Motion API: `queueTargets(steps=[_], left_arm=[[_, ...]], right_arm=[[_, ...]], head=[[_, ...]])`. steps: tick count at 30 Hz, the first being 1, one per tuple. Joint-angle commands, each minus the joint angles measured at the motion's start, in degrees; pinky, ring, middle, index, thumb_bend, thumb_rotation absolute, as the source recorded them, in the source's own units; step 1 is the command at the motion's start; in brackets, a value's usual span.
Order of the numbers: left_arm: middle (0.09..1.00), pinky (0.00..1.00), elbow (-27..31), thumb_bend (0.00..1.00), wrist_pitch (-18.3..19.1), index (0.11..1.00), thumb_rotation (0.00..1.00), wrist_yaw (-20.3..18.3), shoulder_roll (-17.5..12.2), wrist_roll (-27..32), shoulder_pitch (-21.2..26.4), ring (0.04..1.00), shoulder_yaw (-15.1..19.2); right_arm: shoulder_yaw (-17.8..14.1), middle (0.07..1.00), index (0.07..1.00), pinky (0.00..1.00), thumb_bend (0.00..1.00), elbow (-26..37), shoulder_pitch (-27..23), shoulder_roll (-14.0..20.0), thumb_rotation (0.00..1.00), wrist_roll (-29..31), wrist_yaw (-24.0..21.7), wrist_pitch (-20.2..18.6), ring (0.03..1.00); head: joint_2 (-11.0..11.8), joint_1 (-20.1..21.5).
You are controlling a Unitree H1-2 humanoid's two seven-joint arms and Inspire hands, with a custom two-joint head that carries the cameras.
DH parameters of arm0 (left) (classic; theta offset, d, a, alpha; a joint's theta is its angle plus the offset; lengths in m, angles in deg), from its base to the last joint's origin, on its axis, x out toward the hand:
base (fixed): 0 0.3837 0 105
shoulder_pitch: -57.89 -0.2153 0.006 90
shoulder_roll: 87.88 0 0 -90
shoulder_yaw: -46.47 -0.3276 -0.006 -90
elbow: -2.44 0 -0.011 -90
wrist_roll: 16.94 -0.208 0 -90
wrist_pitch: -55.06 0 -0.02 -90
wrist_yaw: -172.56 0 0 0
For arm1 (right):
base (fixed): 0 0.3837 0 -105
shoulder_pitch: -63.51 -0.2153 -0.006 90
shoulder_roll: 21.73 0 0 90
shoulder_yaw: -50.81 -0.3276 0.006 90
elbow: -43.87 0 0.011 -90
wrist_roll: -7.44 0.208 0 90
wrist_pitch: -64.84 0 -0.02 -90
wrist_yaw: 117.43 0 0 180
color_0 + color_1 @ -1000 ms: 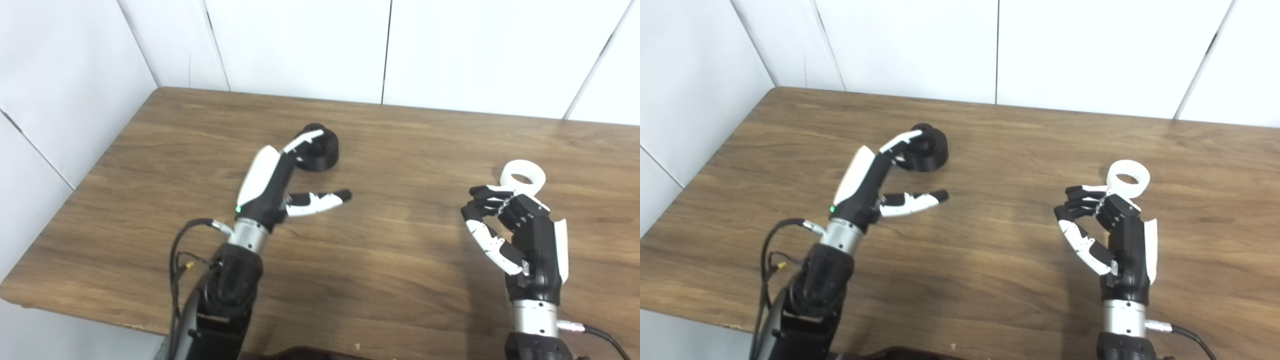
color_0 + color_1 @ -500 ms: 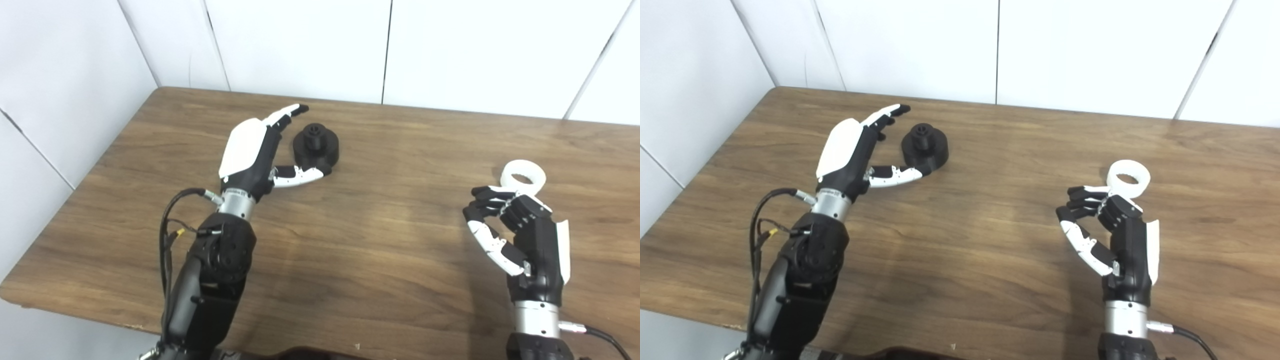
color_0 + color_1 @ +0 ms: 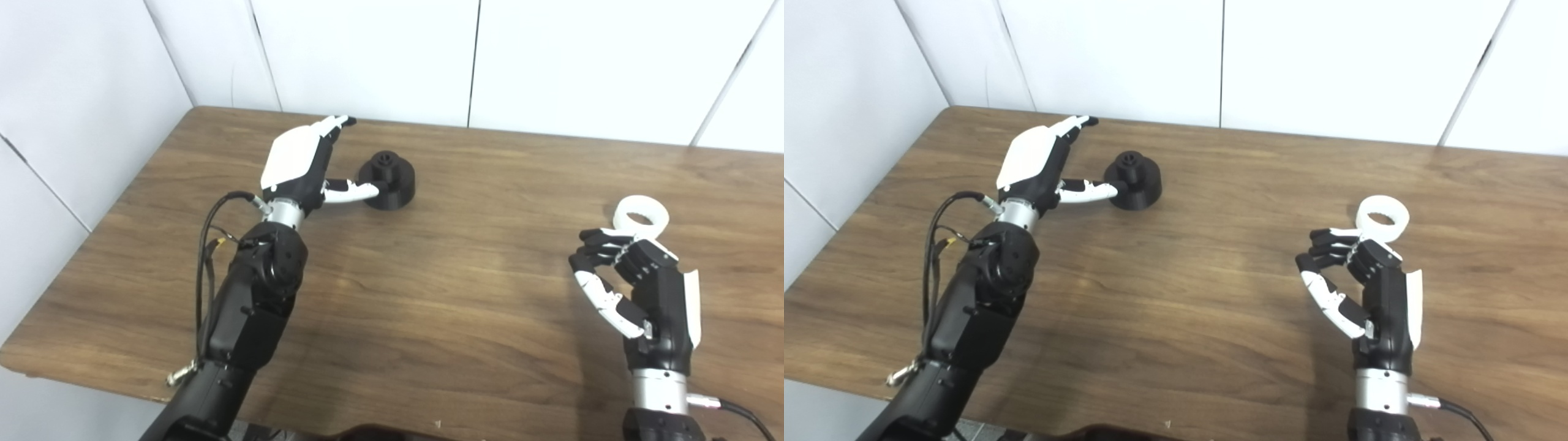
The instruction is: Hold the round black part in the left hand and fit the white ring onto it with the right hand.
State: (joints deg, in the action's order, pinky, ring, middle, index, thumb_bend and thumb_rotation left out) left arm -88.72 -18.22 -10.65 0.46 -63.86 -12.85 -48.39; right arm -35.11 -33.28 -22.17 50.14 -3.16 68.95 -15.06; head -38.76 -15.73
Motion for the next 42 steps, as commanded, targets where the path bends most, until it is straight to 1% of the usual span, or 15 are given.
queueTargets(steps=[1, 5, 8, 11, 17, 23, 29, 32, 35, 39, 42], left_arm=[[0.941, 0.82, -1.1, 0.94, -1.2, 0.861, 0.47, 2.5, -1.4, -0.3, 4.6, 0.942, -0.2], [0.956, 0.86, -5.9, 0.96, -1.4, 0.867, 0.48, 2.6, -2.1, -0.5, 6.9, 0.969, -2.2], [0.989, 0.93, -9.7, 1.0, -1.3, 0.883, 0.53, 1.8, -2.7, -0.3, 8.7, 0.998, -3.9], [0.999, 0.94, -12.9, 1.0, -1.6, 0.886, 0.55, 1.3, -3.0, 0.5, 10.3, 1.0, -5.2], [1.0, 0.94, -18.1, 1.0, -2.6, 0.885, 0.57, 1.2, -3.3, 1.7, 12.8, 1.0, -7.0], [1.0, 0.92, -22.1, 1.0, -3.1, 0.881, 0.59, 1.4, -3.4, 2.6, 14.0, 1.0, -9.0], [1.0, 0.95, -23.3, 1.0, -3.4, 0.885, 0.59, 1.2, -3.1, 4.1, 13.5, 1.0, -10.3], [1.0, 0.95, -23.4, 1.0, -3.5, 0.886, 0.57, 1.4, -2.7, 4.8, 13.3, 1.0, -10.7], [1.0, 0.94, -23.0, 1.0, -3.4, 0.882, 0.57, 1.3, -2.6, 4.7, 13.1, 1.0, -11.2], [1.0, 0.94, -21.0, 1.0, -2.9, 0.884, 0.59, 0.6, -2.8, 5.1, 12.6, 1.0, -11.3], [1.0, 0.95, -19.9, 1.0, -2.7, 0.896, 0.59, -0.1, -3.2, 5.5, 12.1, 1.0, -11.3]], right_arm=[[-0.1, 0.594, 0.495, 0.46, 0.5, 0.8, 2.4, 0.8, 0.16, -0.5, -0.2, 2.2, 0.535], [0.0, 0.594, 0.495, 0.45, 0.5, 1.0, 2.4, 0.9, 0.16, -1.0, -0.4, 2.1, 0.535], [-0.1, 0.595, 0.496, 0.46, 0.5, 1.4, 2.4, 0.7, 0.16, -0.8, -0.6, 1.8, 0.537], [-0.1, 0.596, 0.496, 0.46, 0.5, 1.8, 2.5, 0.5, 0.16, -0.6, -0.8, 1.4, 0.537], [-0.1, 0.6, 0.496, 0.46, 0.5, 1.6, 2.4, 0.5, 0.16, -1.1, -0.7, 1.7, 0.54], [0.1, 0.598, 0.496, 0.46, 0.5, 1.8, 2.5, 0.0, 0.16, -1.5, -0.5, 1.5, 0.538], [0.1, 0.601, 0.496, 0.46, 0.5, 2.0, 2.6, -0.1, 0.16, -1.7, -0.4, 1.5, 0.543], [0.1, 0.6, 0.496, 0.46, 0.5, 2.3, 2.8, -0.3, 0.16, -2.2, -0.3, 1.1, 0.539], [0.1, 0.598, 0.496, 0.45, 0.5, 2.5, 2.8, -0.4, 0.16, -2.0, -0.3, 0.8, 0.536], [0.0, 0.597, 0.496, 0.46, 0.5, 1.7, 2.5, -0.3, 0.16, -2.0, -0.1, 1.4, 0.536], [0.0, 0.598, 0.496, 0.46, 0.5, 1.3, 2.3, -0.3, 0.16, -2.2, 0.0, 1.5, 0.541]], head=[[0.0, 0.0], [-0.1, 0.3], [-0.1, 0.5], [-0.1, 0.6], [0.1, 0.9], [-0.1, 1.5], [-0.3, 1.8], [-0.4, 1.9], [-0.5, 1.9], [-0.3, 1.6], [0.0, 1.4]])
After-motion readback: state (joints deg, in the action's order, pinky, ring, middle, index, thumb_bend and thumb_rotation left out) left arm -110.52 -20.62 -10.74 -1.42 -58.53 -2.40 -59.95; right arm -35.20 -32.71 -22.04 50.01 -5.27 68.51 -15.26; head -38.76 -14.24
